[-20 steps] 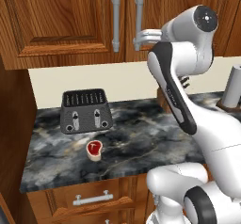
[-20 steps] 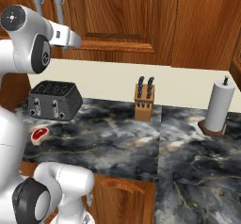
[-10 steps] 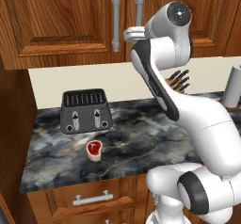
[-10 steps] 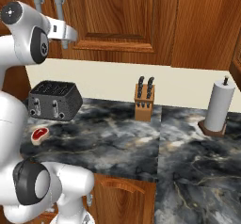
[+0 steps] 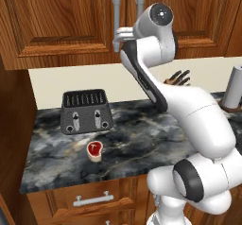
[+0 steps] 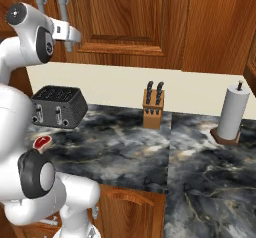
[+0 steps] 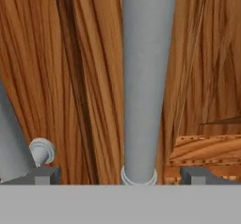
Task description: Retrieve the tupperware from the cabinet, then place the raw meat into the tupperware to avoid contamination.
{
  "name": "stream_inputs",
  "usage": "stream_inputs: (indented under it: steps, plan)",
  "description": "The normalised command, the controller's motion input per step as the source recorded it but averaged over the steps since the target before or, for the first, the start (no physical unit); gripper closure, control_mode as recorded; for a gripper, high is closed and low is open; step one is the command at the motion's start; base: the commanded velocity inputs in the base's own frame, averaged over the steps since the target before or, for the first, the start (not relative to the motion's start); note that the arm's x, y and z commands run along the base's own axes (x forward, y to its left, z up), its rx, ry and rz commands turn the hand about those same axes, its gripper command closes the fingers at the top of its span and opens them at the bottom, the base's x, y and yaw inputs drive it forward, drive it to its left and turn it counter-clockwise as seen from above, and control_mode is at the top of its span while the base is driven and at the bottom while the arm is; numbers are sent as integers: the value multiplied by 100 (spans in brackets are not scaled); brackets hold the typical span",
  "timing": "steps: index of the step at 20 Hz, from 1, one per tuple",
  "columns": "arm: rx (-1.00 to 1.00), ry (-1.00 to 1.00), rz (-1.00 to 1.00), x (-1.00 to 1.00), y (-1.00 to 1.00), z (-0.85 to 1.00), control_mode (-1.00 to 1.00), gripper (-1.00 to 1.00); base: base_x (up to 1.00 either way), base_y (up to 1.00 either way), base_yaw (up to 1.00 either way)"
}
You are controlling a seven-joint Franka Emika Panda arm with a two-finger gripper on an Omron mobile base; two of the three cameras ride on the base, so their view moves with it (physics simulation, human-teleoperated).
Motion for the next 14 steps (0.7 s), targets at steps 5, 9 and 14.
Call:
stream_inputs:
  steps: [5,9,14]
  plan:
    - [-3,0,-1,35,0,-25,-100,-100,0,0,0]
    - [-2,-2,0,38,0,-18,-100,-100,0,0,0]
    - [0,0,0,17,0,-3,-100,100,0,0,0]
